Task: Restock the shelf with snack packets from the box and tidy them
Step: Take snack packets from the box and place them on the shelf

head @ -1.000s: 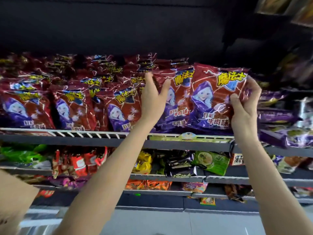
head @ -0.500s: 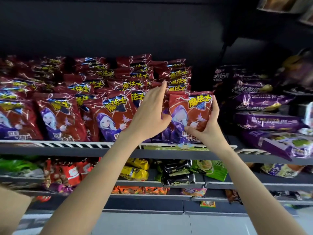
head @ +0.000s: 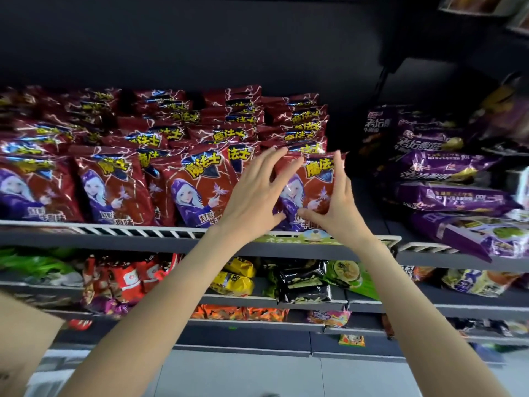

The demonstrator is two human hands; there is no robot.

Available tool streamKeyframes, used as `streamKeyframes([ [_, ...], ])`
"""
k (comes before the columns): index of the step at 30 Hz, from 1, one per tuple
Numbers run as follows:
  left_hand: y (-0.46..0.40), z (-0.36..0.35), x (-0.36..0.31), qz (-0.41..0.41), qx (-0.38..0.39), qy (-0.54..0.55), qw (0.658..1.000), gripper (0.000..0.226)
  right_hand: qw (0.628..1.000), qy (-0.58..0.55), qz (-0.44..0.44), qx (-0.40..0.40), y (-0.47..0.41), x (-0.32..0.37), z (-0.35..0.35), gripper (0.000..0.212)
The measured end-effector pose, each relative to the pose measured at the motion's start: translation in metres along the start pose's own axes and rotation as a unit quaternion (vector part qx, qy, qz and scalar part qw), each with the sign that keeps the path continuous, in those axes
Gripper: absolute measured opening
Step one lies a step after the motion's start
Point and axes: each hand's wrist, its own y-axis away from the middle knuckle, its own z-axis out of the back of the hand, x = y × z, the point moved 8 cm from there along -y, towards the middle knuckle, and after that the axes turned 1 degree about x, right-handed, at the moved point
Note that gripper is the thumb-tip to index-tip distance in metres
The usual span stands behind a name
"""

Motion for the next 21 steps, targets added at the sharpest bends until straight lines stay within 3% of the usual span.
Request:
streamKeyframes([
  [4,0.021,0.016,-0.007,0.005,-0.068,0.044,0.997,0.079,0.994,0.086,0.002,-0.07,0.022,0.008,0.014,0.112],
  [8,0.058,0.049,0.0,0.035,-0.153,0.084,0.984,0.044,0.96,0.146,0.136,-0.198,0.052,0.059,0.029,0.052],
  [10,0.09,0.067,0.011,0.062,-0.2,0.09,0.974,0.032,0.949,0.142,0.199,-0.202,0.065,0.088,0.016,0.03],
  [16,0.221,0.127,0.051,0.143,-0.296,0.043,0.943,0.021,0.931,0.079,0.348,-0.075,0.096,0.184,-0.073,0.019],
  [18,0.269,0.145,0.066,0.178,-0.285,0.007,0.942,0.024,0.93,0.067,0.362,0.018,0.106,0.214,-0.118,0.024],
  [21,0.339,0.157,0.093,0.255,-0.19,-0.016,0.948,0.021,0.903,0.099,0.375,0.182,0.127,0.258,-0.194,0.028],
])
